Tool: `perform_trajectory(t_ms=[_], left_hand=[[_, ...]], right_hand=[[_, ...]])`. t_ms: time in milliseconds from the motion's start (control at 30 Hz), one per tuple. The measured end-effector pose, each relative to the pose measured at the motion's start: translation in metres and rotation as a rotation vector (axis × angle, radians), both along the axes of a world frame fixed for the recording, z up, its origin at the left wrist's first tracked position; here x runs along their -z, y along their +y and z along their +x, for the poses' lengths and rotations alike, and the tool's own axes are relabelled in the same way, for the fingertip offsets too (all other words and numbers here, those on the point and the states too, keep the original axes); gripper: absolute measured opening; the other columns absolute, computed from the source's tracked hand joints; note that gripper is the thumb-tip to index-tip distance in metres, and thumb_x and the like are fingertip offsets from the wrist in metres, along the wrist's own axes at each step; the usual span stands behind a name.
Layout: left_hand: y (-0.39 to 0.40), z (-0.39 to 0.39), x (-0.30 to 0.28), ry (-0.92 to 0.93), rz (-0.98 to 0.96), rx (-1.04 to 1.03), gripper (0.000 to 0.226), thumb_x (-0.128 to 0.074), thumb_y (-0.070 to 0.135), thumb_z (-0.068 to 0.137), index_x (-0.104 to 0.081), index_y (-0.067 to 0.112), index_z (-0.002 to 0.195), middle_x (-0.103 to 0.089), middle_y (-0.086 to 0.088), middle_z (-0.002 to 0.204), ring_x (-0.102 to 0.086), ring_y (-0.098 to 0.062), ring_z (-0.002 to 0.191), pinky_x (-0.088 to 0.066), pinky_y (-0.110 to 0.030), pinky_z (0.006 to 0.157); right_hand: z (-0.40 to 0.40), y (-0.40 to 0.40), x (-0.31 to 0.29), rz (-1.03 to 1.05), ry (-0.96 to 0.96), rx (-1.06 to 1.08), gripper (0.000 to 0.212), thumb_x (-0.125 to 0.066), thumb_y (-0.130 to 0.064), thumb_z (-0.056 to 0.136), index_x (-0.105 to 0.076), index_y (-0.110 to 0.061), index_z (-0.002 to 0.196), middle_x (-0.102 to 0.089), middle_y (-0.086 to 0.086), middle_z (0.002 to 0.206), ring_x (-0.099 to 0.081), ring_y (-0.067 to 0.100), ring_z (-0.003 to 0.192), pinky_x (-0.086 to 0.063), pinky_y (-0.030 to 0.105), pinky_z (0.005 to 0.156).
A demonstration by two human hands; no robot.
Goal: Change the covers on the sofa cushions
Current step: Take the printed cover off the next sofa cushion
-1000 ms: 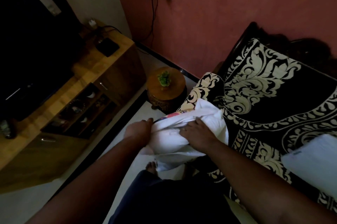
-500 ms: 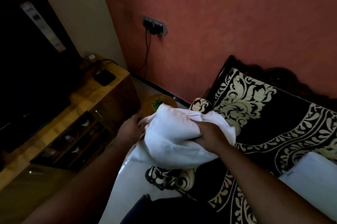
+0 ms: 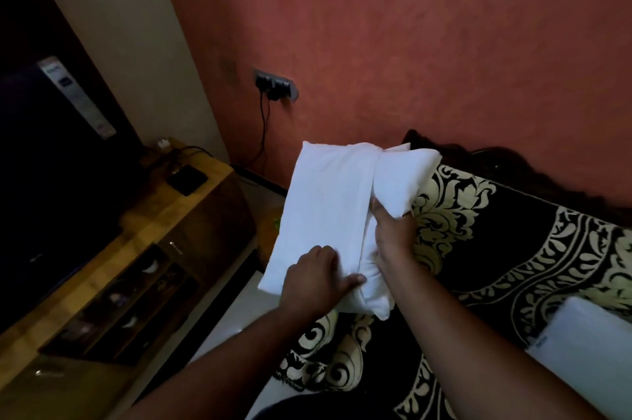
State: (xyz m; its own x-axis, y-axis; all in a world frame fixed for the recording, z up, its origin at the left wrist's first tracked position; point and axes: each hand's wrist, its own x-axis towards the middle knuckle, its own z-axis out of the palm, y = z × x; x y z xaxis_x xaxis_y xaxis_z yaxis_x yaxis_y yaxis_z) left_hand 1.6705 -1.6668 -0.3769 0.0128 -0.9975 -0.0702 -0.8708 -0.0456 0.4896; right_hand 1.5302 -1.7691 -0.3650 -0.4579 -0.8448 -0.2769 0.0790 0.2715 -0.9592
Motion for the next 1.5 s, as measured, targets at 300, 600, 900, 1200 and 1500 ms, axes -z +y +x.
perform_trajectory(t_ms=[300,600,900,1200,1500], left_hand=[[-0.016,0.07,0.02,-0.351,0.037,0.006,0.028,-0.047,0.049,0.099,-0.059,0.027,0.112,-0.07,-0.004,0.108,-0.068,-0.027,0.099,-0.049,-0.033,0.071],[-0.058,0.091,-0.007,0.742,0.393,-0.04,0.087,-0.088,0.042,0.069,-0.039,0.031,0.14,-0.053,0.015,0.132,-0.06,0.005,0.111,-0.05,-0.019,0.09],[-0.087,0.13,-0.015,0.888,0.318,-0.832,0.089,-0.079,0.063,0.074,-0.058,0.001,0.134,-0.062,-0.017,0.131,-0.061,-0.032,0.111,-0.047,-0.037,0.093],[-0.075,0.1,0.013,0.219,0.177,-0.485,0.038,-0.053,0.037,0.102,-0.074,0.006,0.11,-0.072,-0.02,0.109,-0.066,-0.039,0.104,-0.053,-0.038,0.086],[-0.069,0.151,0.014,0.035,0.062,-0.688,0.035,-0.043,0.038,0.105,-0.067,0.013,0.107,-0.069,-0.018,0.109,-0.063,-0.039,0.104,-0.043,-0.037,0.076]], right_hand=[[-0.013,0.005,-0.012,0.034,-0.157,-0.088,0.042,-0.088,-0.032,0.075,-0.069,-0.014,0.108,-0.074,0.001,0.105,-0.069,0.022,0.098,-0.055,0.042,0.097],[-0.017,0.044,-0.023,-0.036,-0.009,-0.454,0.031,-0.092,-0.026,0.07,-0.074,-0.016,0.094,-0.078,-0.004,0.093,-0.074,0.006,0.087,-0.059,0.022,0.076],[-0.036,0.076,-0.009,-0.152,-0.025,-0.718,0.076,-0.101,-0.042,0.048,-0.072,-0.011,0.111,-0.077,0.0,0.109,-0.072,0.019,0.104,-0.057,0.036,0.091],[-0.033,0.047,-0.001,-0.02,0.219,-0.772,0.119,-0.088,-0.062,0.058,-0.028,-0.031,0.156,-0.046,-0.015,0.144,-0.046,0.004,0.128,-0.035,0.024,0.104],[-0.026,0.037,-0.017,-0.243,0.362,-0.362,0.051,-0.089,-0.043,0.072,-0.07,-0.021,0.113,-0.074,-0.008,0.103,-0.068,0.007,0.096,-0.05,0.023,0.085]])
